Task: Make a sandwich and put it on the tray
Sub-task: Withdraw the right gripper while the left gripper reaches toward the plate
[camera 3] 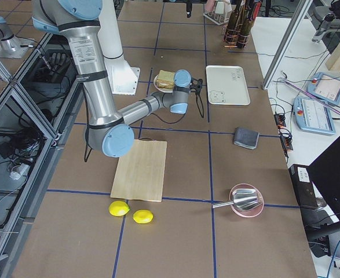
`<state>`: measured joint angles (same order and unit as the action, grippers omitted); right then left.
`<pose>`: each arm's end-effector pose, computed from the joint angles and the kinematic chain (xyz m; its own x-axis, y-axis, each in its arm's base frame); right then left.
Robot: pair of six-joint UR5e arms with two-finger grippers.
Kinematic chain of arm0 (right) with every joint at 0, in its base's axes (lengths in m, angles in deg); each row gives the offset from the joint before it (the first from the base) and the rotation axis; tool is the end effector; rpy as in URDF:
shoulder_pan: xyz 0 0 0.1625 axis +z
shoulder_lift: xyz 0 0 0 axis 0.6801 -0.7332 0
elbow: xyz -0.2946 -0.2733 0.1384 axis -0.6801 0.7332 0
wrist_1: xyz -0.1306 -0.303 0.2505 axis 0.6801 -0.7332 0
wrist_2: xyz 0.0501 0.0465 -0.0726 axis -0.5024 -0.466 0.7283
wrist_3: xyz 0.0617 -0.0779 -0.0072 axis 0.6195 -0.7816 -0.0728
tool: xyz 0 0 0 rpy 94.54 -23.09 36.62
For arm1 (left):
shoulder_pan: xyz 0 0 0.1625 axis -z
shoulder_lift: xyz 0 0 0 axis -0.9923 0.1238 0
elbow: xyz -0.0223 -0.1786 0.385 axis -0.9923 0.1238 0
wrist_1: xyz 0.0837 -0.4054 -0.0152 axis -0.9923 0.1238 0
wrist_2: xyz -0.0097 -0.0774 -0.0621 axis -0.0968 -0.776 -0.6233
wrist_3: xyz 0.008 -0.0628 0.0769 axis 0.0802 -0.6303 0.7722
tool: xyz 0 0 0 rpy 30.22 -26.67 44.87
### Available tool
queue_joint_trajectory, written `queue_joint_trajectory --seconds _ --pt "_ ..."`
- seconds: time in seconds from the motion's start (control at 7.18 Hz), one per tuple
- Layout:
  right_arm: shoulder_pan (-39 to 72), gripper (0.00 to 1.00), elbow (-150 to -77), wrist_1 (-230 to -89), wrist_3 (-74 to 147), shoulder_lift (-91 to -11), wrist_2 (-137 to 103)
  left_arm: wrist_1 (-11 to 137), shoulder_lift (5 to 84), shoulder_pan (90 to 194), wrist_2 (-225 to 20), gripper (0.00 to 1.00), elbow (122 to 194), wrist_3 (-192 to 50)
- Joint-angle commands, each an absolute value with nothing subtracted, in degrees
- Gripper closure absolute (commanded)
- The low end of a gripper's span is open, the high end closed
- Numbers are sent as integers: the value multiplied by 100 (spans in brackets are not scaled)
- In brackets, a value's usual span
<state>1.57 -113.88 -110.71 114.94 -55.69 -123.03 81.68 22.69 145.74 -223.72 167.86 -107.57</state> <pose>-0.3624 -0.4538 0.3621 0.1060 0.1986 0.9743 -0.1078 0.9764 -0.1873 0.1702 -0.4500 0.4856 0.3643 0.1157 -0.9241 0.0235 0.9908 0.1333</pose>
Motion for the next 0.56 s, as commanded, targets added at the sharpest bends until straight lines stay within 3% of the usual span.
queue_joint_trajectory --seconds 0.0,0.42 --pt "1179 0 -11359 -11089 11321 -5895 -13003 8872 3082 12892 -21105 21 16788 -13060" --pt "1358 0 -11341 -11615 10362 -6045 -13119 8445 3918 11255 -19594 37 16788 -14303"
